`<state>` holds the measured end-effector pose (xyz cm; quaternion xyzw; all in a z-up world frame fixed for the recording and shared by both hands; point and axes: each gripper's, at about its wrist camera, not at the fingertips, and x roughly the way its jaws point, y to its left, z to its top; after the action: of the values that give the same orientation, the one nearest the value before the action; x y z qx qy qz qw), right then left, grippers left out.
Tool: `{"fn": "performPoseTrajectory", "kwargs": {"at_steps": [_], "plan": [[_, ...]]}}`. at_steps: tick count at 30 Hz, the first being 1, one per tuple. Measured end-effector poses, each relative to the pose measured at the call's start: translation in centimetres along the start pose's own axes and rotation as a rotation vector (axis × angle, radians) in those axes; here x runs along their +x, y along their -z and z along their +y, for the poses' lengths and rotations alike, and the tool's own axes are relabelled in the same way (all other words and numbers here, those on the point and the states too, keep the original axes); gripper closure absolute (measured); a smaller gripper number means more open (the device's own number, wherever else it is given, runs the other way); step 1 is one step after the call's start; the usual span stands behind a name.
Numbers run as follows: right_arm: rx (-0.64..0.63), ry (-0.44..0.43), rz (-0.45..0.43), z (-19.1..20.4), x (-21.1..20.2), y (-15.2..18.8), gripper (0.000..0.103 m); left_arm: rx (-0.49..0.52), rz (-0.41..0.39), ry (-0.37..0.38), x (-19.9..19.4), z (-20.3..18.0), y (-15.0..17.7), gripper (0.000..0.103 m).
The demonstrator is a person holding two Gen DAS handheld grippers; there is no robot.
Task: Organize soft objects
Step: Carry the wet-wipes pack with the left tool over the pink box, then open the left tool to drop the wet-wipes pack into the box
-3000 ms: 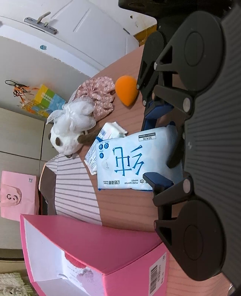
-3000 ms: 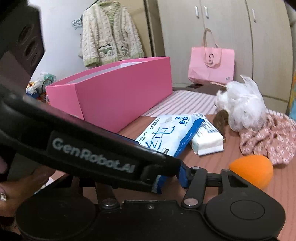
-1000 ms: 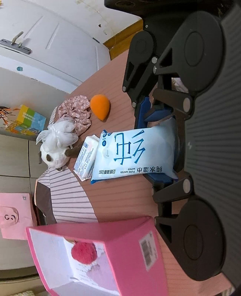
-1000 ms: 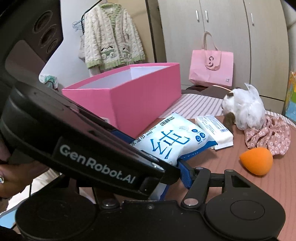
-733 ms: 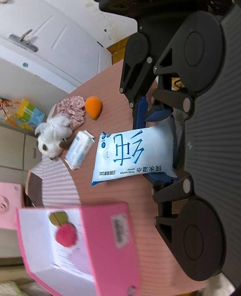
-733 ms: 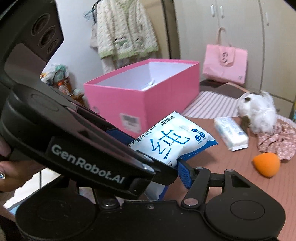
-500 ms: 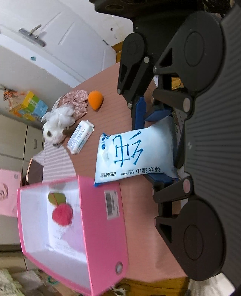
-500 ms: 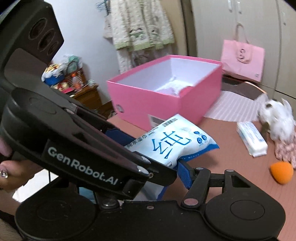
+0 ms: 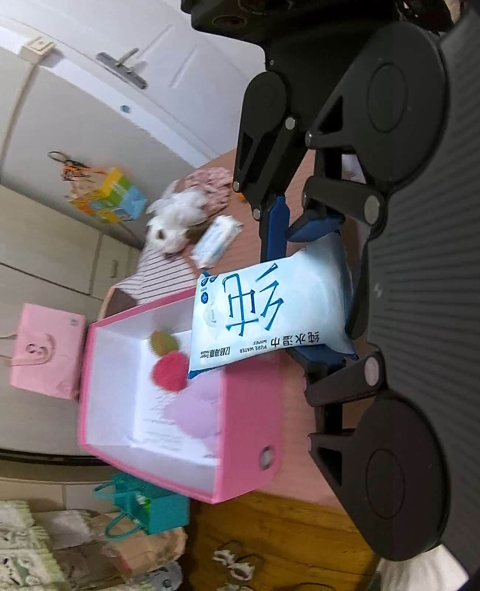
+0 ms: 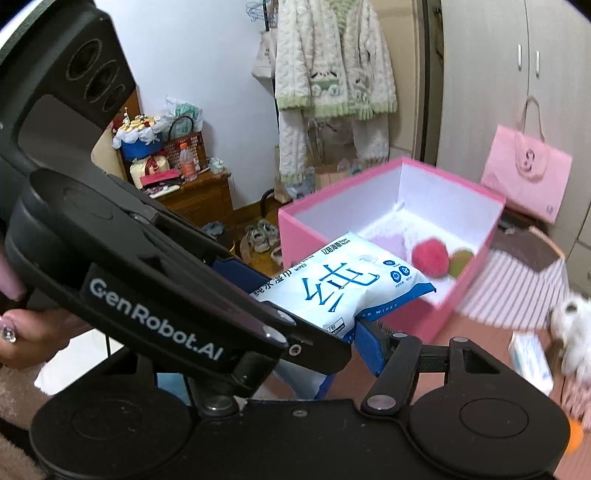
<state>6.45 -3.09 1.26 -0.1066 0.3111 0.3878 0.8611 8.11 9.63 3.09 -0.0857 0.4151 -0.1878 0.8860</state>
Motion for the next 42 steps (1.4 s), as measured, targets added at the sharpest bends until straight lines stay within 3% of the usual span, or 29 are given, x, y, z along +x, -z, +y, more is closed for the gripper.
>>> {"fn": "performPoseTrajectory", "kwargs": {"at_steps": [11,24,28,36,39,42], "plan": [[-0.033,-0.015,-0.063,-5.1,5.3,-4.9,0.034,0.039,-0.092,0.006,3.3,4.7,-6.5,0.047],[-0.036,-0.018,0.050,-10.6,14.2,-9.5,0.034,-0.065,-0.052,-0.015,10.2,11.3,-12.3,0.047],[-0.111,-0.003,0.073,-11.0,15.7,-9.9,0.032,-0.091,-0.045,-0.034,12.0,11.9,-12.8,0.048],[-0.089,-0.001,0.114,-12.8,17.1,-10.8,0.030,-0.107,-0.049,-0.039,13.4,12.3,-13.3,0.047],[-0.115,0.043,0.128,-12.7,16.9,-10.6,0.027,-0.063,-0.093,-0.108,13.0,11.6,-13.2,0.041],[-0.101,0.041,0.128,-13.0,16.2,-10.2,0.025,-0.038,-0.209,-0.211,11.4,10.9,-12.5,0.034]]}}
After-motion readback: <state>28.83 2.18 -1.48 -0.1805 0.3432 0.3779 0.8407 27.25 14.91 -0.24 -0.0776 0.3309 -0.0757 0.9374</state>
